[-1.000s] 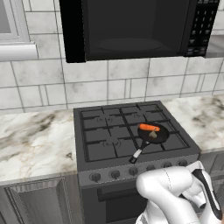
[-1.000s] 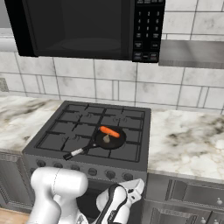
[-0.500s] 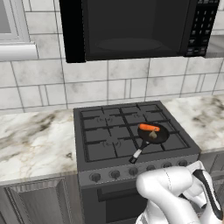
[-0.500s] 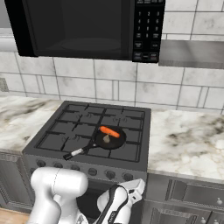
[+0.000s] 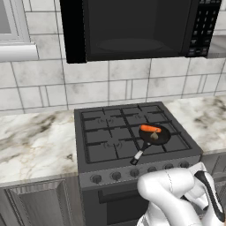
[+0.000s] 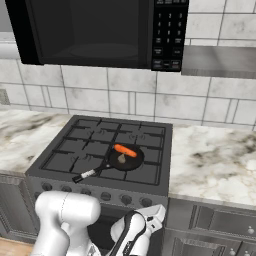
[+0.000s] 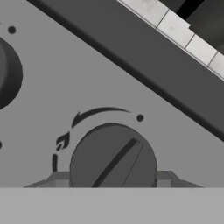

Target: Put the carrot and garlic in the pan. Then turn on the front right burner and set the heat to medium.

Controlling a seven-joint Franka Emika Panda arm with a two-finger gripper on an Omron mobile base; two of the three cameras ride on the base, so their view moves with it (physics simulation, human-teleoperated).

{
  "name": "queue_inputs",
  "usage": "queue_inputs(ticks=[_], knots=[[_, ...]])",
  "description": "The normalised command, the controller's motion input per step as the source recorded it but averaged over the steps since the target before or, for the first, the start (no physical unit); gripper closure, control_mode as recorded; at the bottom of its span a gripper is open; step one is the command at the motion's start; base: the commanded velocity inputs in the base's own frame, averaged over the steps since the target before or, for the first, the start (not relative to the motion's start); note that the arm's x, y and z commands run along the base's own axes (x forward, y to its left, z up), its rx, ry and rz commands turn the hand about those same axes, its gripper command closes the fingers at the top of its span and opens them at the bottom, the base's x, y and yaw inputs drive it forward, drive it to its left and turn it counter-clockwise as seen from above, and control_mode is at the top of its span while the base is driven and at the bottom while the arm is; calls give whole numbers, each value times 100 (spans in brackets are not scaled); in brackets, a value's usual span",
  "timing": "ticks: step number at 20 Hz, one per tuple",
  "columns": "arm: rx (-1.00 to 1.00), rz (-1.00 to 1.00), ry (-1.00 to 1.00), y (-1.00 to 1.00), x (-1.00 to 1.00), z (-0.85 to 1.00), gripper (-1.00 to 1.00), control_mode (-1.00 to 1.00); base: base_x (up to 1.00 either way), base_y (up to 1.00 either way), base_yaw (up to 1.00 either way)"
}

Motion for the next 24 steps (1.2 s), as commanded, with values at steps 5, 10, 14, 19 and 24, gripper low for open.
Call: queue_inputs(ticks=[5,10,14,19,24], knots=[[-10,0,-4,29,0,43,100,-100,0,0,0],[-31,1,-16,36,0,38,100,-100,0,0,0],[-36,6,-24,42,0,28,100,-100,0,0,0],[-38,8,-19,41,0,37,100,-100,0,0,0],[-39,11,-16,41,0,32,100,-100,0,0,0]])
